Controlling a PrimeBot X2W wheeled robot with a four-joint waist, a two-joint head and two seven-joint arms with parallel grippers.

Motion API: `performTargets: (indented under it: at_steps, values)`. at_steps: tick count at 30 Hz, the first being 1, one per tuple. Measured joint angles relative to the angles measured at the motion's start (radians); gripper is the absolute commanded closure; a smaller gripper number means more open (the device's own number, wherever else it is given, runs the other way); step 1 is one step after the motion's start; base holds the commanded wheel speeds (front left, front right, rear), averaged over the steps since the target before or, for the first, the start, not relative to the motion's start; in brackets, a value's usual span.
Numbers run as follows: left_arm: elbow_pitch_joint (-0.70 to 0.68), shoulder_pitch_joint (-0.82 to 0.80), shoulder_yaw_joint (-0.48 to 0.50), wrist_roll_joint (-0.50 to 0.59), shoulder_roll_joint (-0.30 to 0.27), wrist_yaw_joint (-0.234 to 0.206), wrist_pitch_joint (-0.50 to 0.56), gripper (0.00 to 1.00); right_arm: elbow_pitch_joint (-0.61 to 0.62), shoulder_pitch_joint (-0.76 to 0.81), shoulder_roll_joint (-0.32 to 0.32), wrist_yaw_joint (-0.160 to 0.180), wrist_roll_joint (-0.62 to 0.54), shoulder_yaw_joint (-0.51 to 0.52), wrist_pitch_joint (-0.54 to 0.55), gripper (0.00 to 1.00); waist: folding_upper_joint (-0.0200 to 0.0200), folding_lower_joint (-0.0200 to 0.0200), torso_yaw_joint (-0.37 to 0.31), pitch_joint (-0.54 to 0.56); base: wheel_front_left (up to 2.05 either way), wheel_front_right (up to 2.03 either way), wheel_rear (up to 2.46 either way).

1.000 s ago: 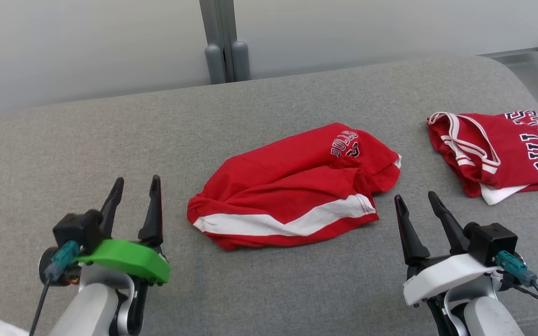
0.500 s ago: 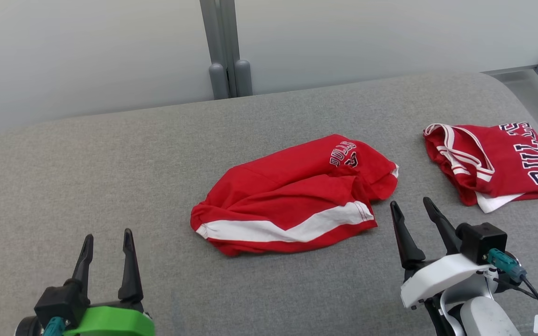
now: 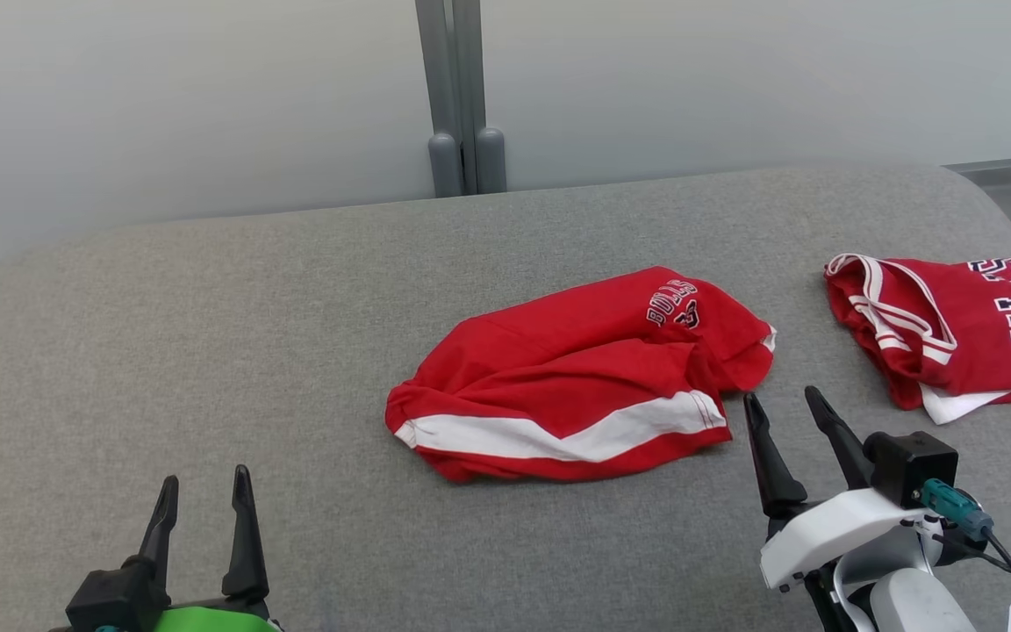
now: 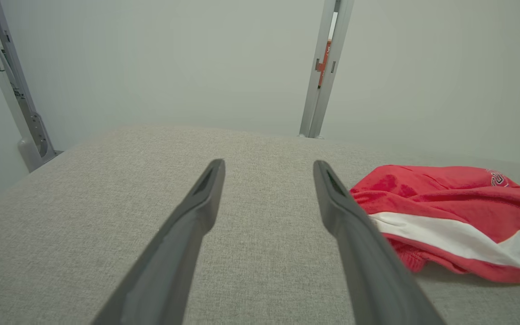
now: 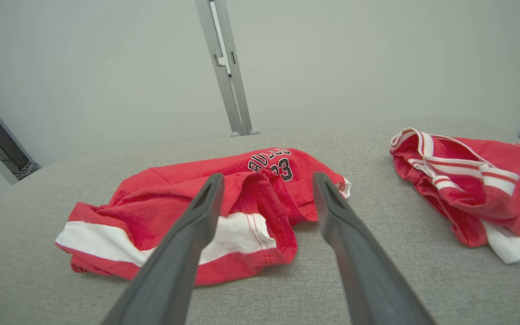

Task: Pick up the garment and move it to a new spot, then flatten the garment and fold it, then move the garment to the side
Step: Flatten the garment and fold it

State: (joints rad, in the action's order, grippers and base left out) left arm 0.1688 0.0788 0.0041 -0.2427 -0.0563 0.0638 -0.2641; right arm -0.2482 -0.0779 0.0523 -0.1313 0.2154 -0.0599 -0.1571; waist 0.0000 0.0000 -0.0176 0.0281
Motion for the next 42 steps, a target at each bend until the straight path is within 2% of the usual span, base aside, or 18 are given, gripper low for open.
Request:
performTargets:
  at_steps: [11,16,21,27,31,42]
  values:
    - [0.069,-0.002,0.004,0.003,0.005,0.029,0.0,0.0,0.001,-0.007,0.003,0.0,0.002,-0.015,0.007,0.0,0.0,0.0,0.007,-0.01,0.0,0.0,0.0]
    - [0.229,-0.062,-0.077,-0.031,0.006,0.048,0.029,0.0,-0.039,-0.056,0.047,0.0,0.021,-0.063,0.127,0.0,0.0,0.0,0.008,-0.02,0.0,0.0,0.0]
    - [0.356,-0.217,-0.179,-0.108,0.007,0.061,0.129,0.0,-0.105,-0.15,0.099,0.0,0.096,-0.137,0.301,0.0,0.0,0.0,0.016,-0.042,0.0,0.0,0.0]
    - [0.451,-0.363,-0.324,-0.22,0.007,0.064,0.212,0.0,-0.178,-0.251,0.147,0.0,0.189,-0.228,0.442,0.0,0.0,0.0,0.025,-0.087,0.0,0.0,0.0]
    - [0.495,-0.431,-0.388,-0.312,0.008,0.064,0.238,0.0,-0.205,-0.29,0.153,0.0,0.231,-0.26,0.464,0.0,0.0,0.0,0.032,-0.115,0.0,0.0,0.0]
    - [0.611,-0.547,-0.467,-0.505,0.008,0.064,0.275,0.0,-0.279,-0.35,0.147,0.0,0.276,-0.291,0.439,0.0,0.0,0.0,0.024,-0.148,0.0,0.0,0.0]
